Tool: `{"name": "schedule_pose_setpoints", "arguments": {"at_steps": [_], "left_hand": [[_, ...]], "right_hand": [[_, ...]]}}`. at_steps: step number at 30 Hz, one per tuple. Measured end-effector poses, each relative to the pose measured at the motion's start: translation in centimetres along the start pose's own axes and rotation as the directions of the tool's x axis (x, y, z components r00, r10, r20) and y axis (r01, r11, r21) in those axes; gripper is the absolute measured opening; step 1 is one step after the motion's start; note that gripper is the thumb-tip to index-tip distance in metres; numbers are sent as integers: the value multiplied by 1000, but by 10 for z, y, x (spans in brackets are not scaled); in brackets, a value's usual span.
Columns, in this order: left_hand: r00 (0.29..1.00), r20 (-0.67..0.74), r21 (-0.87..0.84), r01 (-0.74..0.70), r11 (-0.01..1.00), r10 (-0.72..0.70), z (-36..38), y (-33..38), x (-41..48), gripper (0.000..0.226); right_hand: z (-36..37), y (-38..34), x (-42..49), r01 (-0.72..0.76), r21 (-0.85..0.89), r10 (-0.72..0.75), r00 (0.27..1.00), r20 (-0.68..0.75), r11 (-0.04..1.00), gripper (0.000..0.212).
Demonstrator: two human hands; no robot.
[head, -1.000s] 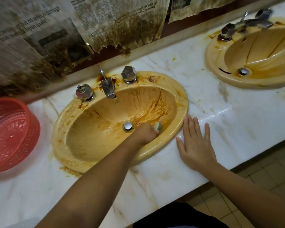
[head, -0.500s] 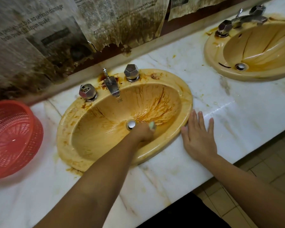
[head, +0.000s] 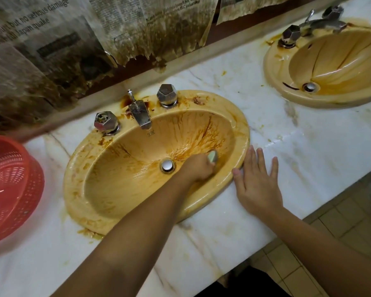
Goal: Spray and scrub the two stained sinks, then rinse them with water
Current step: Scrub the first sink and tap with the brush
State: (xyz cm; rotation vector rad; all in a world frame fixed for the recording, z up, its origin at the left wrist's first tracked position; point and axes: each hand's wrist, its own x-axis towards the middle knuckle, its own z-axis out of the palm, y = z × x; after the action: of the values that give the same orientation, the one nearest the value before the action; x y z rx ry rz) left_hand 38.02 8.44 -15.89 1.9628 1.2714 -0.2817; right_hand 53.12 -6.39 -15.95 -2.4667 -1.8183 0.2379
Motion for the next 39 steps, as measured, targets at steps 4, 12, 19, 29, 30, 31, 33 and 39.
{"name": "schedule_pose_setpoints", "arguments": {"at_steps": [4, 12, 19, 29, 30, 31, 33, 39], "left_hand": [[991, 134, -102, -8, 995, 21, -11, -35, -10, 44], [1000, 17, -111, 26, 993, -25, -5, 7, -2, 37], [993, 91, 45, 78, 996, -82, -3, -40, -23, 41], [988, 24, -351, -133, 927, 151, -24, 24, -34, 48], [990, 47, -313, -109, 943, 130, -18, 7, -37, 50], [994, 74, -217, -67, 974, 84, -9, -15, -36, 52], [993, 100, 62, 62, 996, -68, 2, -51, -34, 49], [997, 59, 19, -57, 998, 55, -16, 21, -17, 43]], "right_hand": [[-1, 0, -1, 4, 2, -4, 1000, 6, 1000, 77], [-2, -1, -1, 10, 10, -10, 1000, -3, 1000, 79], [-3, -1, 0, 8, 11, -8, 1000, -2, 1000, 80], [-3, -1, 0, 11, -3, -11, 1000, 7, 1000, 80], [-3, -1, -1, 10, -1, -10, 1000, 12, 1000, 80], [-4, -1, 0, 8, -2, -8, 1000, 11, 1000, 80], [-4, -2, -1, 6, -6, -6, 1000, 12, 1000, 80], [-4, -2, 0, 7, 9, -7, 1000, 19, 1000, 81]]}}
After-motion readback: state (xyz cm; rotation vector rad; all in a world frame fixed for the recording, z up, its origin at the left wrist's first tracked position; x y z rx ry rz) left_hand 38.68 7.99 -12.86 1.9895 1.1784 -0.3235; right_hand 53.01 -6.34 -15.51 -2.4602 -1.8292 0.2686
